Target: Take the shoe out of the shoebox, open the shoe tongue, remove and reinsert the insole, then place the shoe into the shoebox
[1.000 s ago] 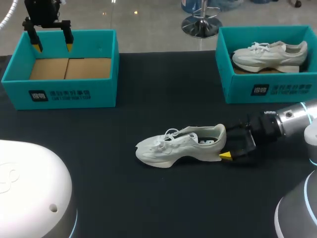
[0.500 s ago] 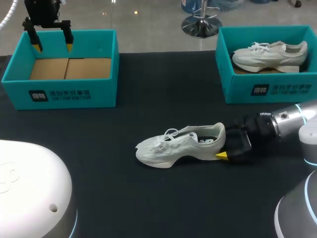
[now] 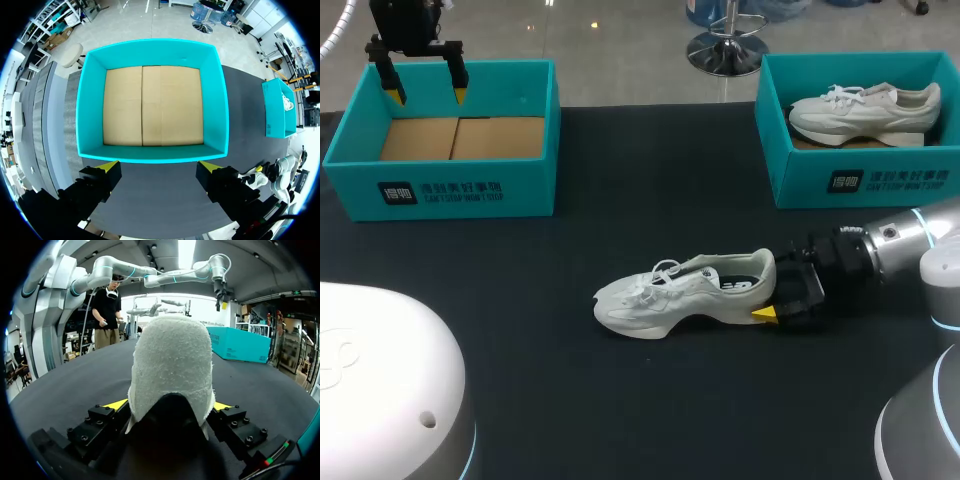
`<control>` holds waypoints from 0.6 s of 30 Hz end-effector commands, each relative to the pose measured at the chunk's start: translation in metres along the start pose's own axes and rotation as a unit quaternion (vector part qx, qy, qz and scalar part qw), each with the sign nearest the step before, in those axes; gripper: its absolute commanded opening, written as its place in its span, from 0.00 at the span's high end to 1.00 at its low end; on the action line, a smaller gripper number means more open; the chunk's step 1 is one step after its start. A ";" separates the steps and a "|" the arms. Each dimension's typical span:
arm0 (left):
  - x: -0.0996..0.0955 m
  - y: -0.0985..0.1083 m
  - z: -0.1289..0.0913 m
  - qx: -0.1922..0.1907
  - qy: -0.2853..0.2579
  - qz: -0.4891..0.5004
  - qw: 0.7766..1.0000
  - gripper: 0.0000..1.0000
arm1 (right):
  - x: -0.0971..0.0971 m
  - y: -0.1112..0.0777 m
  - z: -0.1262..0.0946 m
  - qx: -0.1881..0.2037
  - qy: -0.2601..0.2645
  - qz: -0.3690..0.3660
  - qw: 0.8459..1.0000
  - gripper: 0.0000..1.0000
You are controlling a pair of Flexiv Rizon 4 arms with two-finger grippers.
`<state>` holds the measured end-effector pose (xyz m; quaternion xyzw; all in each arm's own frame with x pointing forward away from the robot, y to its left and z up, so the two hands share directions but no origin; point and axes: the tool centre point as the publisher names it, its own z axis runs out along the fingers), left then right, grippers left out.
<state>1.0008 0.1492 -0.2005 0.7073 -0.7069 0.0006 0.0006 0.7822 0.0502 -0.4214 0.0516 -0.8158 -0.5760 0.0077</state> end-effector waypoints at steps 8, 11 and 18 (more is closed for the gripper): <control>0.000 0.000 0.000 0.000 0.000 0.000 1.000 0.00 | 0.004 -0.003 0.006 0.010 -0.005 0.011 1.000 1.00; 0.000 0.000 0.000 0.000 0.000 0.000 1.000 0.00 | 0.004 -0.004 0.002 0.010 -0.021 0.000 1.000 1.00; 0.000 0.000 0.000 0.000 0.000 0.000 1.000 0.00 | 0.004 -0.004 0.002 0.010 -0.021 0.000 1.000 1.00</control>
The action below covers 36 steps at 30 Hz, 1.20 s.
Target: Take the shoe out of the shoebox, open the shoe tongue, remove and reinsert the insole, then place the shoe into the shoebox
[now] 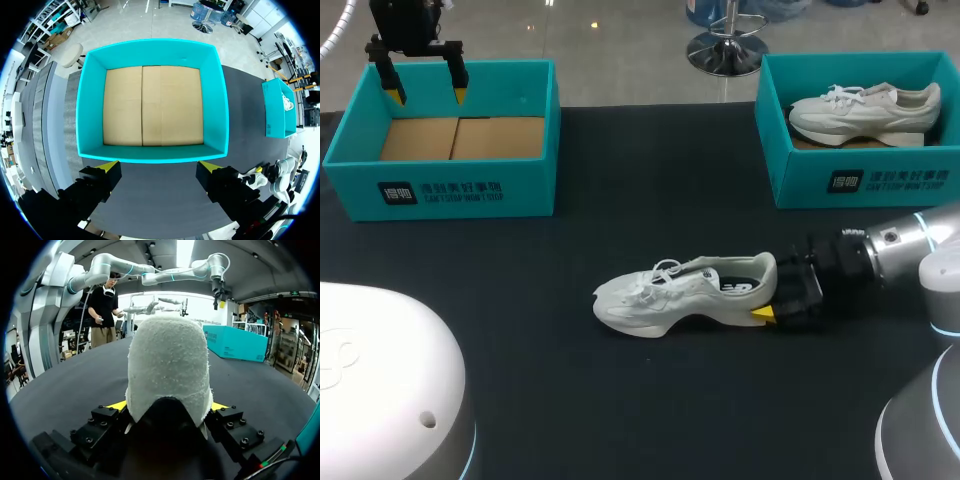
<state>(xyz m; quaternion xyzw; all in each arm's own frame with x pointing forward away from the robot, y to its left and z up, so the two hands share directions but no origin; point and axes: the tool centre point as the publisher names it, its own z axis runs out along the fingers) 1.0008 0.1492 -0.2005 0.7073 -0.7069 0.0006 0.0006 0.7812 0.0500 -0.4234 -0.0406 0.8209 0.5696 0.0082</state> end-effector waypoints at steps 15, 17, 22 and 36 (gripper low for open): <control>0.000 0.000 0.000 0.000 0.000 0.000 1.000 0.00 | 0.003 -0.002 0.002 0.002 -0.002 0.000 1.000 1.00; 0.020 0.022 0.004 -0.015 0.000 0.017 1.000 0.00 | 0.003 -0.002 0.002 0.002 -0.002 0.000 1.000 1.00; 0.076 0.083 0.021 -0.028 -0.008 0.058 0.998 0.00 | 0.003 -0.002 0.002 0.002 -0.002 0.000 1.000 1.00; 0.180 0.195 0.032 0.028 0.009 0.136 0.990 0.00 | 0.003 -0.002 0.002 0.002 -0.002 0.000 1.000 1.00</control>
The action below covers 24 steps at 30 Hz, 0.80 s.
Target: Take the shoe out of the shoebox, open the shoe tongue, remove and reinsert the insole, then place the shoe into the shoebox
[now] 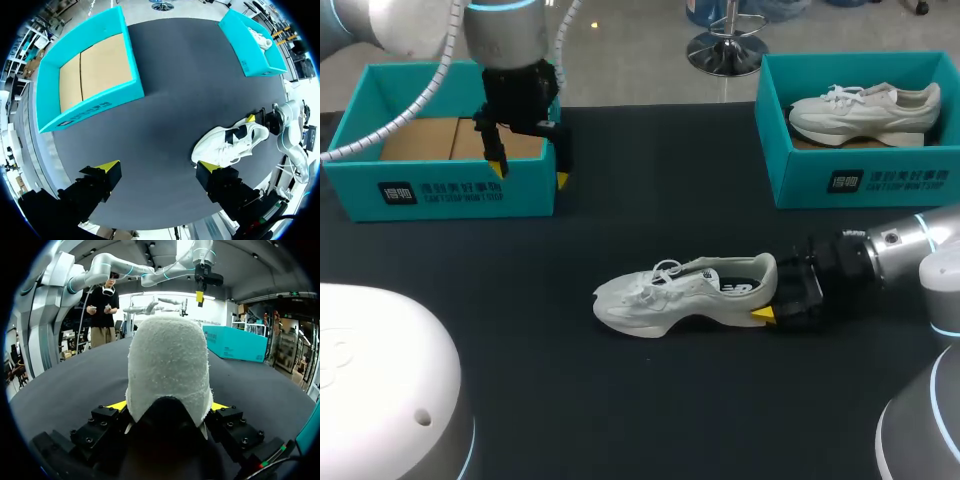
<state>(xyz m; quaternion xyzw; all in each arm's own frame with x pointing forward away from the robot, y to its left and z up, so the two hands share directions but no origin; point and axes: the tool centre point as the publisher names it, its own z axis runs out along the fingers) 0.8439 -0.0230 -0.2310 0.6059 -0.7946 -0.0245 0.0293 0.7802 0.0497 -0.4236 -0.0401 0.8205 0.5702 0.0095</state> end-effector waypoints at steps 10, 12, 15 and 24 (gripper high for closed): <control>0.025 0.039 0.004 0.072 -0.002 0.028 0.997 0.00 | 0.002 -0.001 0.002 0.002 -0.001 0.000 1.000 1.00; 0.025 0.039 0.004 0.072 -0.002 0.028 0.997 0.00 | 0.002 -0.001 0.002 0.002 -0.001 0.000 1.000 1.00; 0.025 0.039 0.004 0.072 -0.002 0.028 0.997 0.00 | 0.002 -0.001 0.002 0.002 -0.001 0.000 1.000 1.00; 0.038 0.037 0.000 0.071 0.002 0.008 0.997 0.00 | 0.002 -0.001 0.002 0.002 -0.001 0.000 1.000 1.00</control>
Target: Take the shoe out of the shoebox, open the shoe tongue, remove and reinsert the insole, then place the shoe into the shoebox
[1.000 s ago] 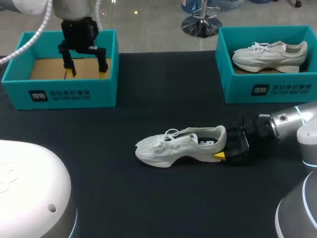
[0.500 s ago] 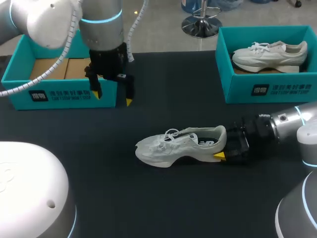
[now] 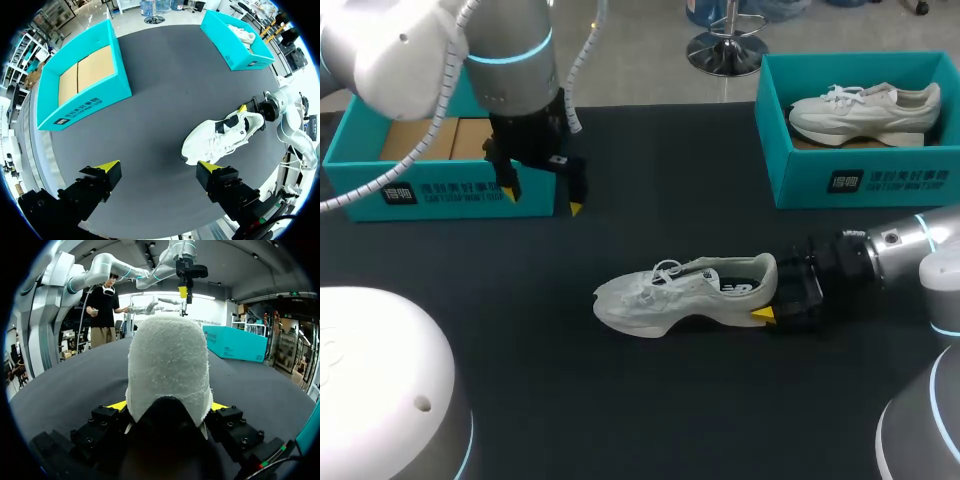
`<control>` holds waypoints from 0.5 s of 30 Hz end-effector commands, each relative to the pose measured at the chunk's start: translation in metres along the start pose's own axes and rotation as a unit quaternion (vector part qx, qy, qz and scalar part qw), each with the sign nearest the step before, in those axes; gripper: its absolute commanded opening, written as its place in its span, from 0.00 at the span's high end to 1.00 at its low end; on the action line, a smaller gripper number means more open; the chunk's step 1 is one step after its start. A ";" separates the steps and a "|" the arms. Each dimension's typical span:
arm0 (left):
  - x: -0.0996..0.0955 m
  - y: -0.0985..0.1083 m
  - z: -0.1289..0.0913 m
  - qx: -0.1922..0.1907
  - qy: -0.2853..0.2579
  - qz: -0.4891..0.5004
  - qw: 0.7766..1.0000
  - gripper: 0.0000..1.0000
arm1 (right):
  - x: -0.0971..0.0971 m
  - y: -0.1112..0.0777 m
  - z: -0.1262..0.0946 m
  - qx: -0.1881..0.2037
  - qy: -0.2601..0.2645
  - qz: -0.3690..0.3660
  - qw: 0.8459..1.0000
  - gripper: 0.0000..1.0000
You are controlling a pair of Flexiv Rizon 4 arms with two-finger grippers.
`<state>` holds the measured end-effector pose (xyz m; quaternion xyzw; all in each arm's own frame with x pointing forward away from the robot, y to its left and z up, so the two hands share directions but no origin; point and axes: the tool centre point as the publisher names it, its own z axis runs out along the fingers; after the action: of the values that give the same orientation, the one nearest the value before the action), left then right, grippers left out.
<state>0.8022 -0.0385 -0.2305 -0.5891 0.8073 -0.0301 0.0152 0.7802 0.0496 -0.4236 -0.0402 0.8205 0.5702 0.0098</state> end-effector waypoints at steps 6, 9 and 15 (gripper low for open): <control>0.062 -0.008 -0.009 0.007 0.009 -0.050 0.999 0.00 | 0.002 -0.001 0.002 0.002 0.000 0.000 1.000 1.00; 0.092 -0.010 -0.008 0.004 -0.003 -0.057 0.998 0.00 | 0.002 -0.001 0.002 0.002 0.000 0.000 1.000 1.00; 0.152 -0.012 0.009 -0.022 -0.007 -0.043 0.999 0.00 | 0.002 -0.001 0.002 0.002 0.000 0.000 1.000 1.00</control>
<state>0.7655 -0.1372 -0.2265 -0.6226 0.7813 -0.0438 -0.0077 0.7802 0.0496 -0.4236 -0.0402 0.8205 0.5701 0.0099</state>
